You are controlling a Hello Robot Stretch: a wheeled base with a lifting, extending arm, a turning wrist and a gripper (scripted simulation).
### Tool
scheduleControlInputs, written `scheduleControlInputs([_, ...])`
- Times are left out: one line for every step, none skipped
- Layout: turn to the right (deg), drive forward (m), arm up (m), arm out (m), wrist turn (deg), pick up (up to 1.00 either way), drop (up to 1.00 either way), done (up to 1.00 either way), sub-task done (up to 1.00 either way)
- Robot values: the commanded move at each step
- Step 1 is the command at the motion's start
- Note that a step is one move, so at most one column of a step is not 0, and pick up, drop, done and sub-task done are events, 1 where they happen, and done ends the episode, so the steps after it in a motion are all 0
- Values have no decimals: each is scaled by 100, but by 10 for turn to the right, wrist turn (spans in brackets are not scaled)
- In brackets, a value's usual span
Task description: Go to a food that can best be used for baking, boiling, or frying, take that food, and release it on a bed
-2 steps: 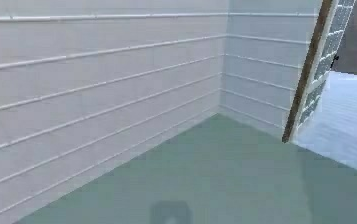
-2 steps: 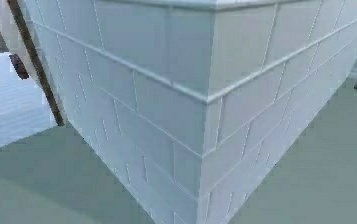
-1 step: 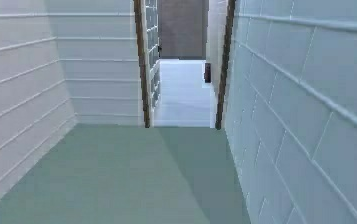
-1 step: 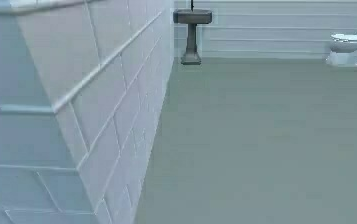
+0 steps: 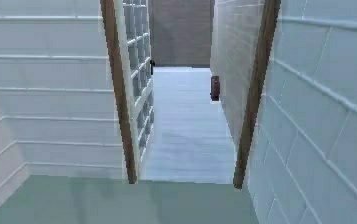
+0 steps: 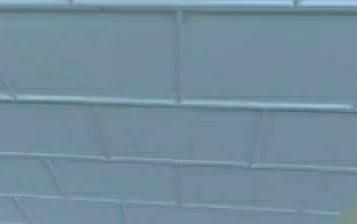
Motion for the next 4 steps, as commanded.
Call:
scheduleControlInputs([0, 100, 0, 0, 0, 0, 0, 0, 0])
scheduleControlInputs([0, 100, 0, 0, 0, 0, 0, 0, 0])
scheduleControlInputs([30, 0, 0, 0, 0, 0, 0, 0, 0])
scheduleControlInputs([450, 0, 0, 0, 0, 0, 0, 0, 0])
